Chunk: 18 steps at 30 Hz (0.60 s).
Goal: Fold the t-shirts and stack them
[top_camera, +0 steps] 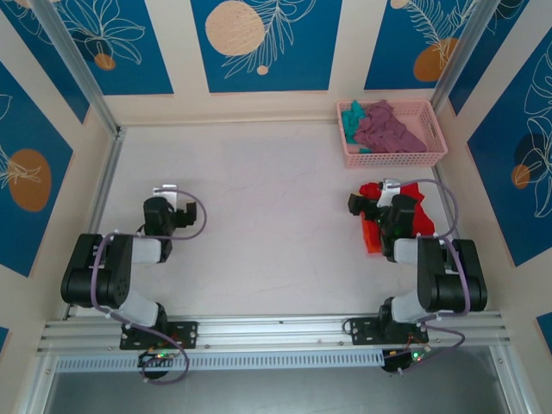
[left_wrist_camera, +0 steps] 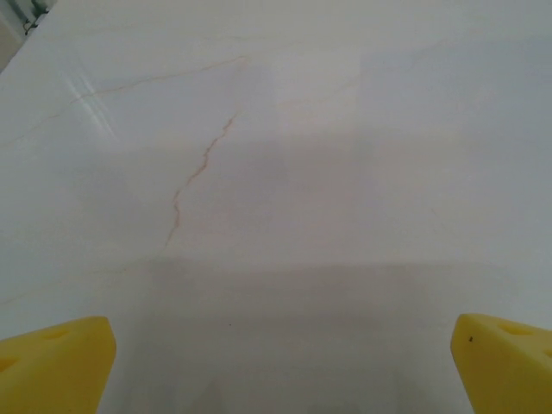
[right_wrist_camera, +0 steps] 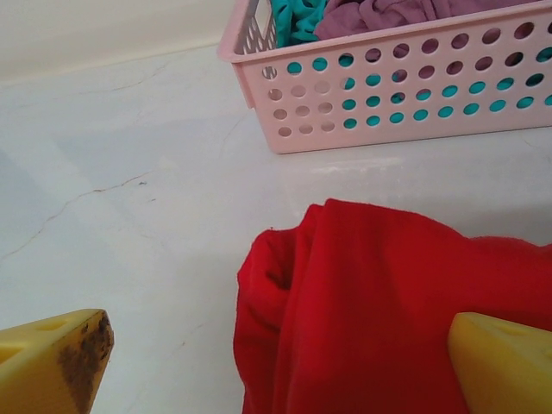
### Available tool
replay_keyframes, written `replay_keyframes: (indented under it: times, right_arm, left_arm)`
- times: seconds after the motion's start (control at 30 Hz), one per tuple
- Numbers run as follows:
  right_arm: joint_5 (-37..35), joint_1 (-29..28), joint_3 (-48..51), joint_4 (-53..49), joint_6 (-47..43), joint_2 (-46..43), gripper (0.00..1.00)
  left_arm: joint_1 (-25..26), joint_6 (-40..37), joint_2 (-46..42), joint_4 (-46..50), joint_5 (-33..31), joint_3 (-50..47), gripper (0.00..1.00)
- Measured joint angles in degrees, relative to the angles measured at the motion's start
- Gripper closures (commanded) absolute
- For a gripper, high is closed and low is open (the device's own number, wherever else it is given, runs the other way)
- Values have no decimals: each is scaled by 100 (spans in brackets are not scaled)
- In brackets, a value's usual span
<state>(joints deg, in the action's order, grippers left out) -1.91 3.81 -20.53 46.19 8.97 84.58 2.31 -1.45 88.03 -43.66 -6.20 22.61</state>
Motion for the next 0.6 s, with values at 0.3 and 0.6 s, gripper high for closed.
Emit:
replay_keyframes:
  times: [0.3,0.6]
  right_arm:
    - [-68,-210,-157,83,-107,190,1]
    - [-70,-210,-160,83,-109,190,1]
  left_arm:
    - [24,-24,79,-616,369,-28,0]
    - [24,-26,79,-691,431,-39,0]
